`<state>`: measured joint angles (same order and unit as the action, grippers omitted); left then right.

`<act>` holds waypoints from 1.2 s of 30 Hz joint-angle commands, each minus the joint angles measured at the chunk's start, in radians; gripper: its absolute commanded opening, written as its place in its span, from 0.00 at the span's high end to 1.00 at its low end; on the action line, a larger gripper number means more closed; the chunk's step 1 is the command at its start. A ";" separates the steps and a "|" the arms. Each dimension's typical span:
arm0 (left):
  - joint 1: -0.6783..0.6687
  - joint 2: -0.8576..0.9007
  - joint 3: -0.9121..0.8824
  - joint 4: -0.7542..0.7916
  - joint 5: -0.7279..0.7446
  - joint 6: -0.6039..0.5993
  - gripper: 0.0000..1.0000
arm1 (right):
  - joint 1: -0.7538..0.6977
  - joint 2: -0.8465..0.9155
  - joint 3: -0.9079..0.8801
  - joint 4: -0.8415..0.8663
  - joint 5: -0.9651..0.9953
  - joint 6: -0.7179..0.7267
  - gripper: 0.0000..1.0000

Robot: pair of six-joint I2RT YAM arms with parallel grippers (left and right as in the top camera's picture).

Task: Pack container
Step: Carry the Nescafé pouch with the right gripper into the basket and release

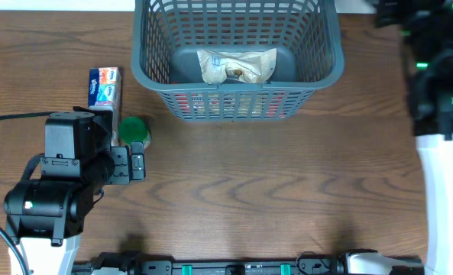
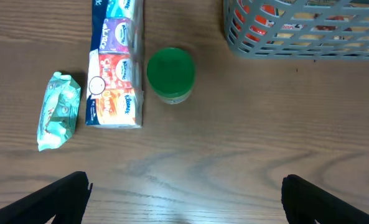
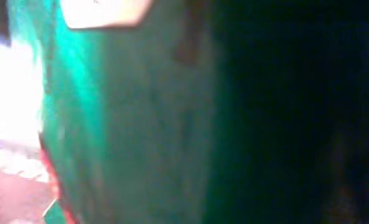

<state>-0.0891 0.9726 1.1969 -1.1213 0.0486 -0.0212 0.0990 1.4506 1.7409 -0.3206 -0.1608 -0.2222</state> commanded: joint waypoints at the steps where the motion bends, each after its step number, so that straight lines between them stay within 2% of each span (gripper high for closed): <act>1: -0.004 0.000 0.017 -0.003 -0.008 0.013 0.02 | 0.109 0.069 0.032 0.036 -0.025 -0.153 0.99; 7: -0.004 0.000 0.017 -0.003 -0.008 0.013 0.02 | 0.205 0.241 0.032 0.031 0.083 -0.122 0.99; 14: -0.004 0.000 0.017 -0.004 -0.008 0.013 0.02 | 0.208 0.414 0.032 -0.069 0.087 -0.092 0.99; 22: -0.004 0.000 0.017 -0.003 -0.008 0.013 0.02 | 0.208 0.499 0.032 -0.200 0.117 -0.093 0.99; 23: -0.004 0.000 0.017 -0.003 -0.008 0.013 0.01 | 0.207 0.499 0.032 -0.217 0.117 -0.093 0.96; 24: -0.004 0.000 0.017 -0.004 -0.008 0.013 0.02 | 0.207 0.499 0.032 -0.232 0.119 -0.093 0.84; 26: -0.004 0.000 0.017 -0.003 -0.008 0.013 0.02 | 0.208 0.496 0.032 -0.244 0.119 -0.093 0.46; 27: -0.004 0.000 0.017 -0.003 -0.008 0.013 0.02 | 0.208 0.495 0.032 -0.248 0.119 -0.093 0.31; 28: -0.004 0.000 0.017 -0.003 -0.008 0.013 0.02 | 0.208 0.491 0.032 -0.249 0.119 -0.093 0.25; 36: -0.004 0.000 0.017 -0.001 -0.008 0.013 0.02 | 0.208 0.392 0.038 -0.202 0.100 -0.093 0.07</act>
<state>-0.0891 0.9726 1.1969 -1.1206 0.0486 -0.0212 0.3080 1.9373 1.7466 -0.5396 -0.0471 -0.3210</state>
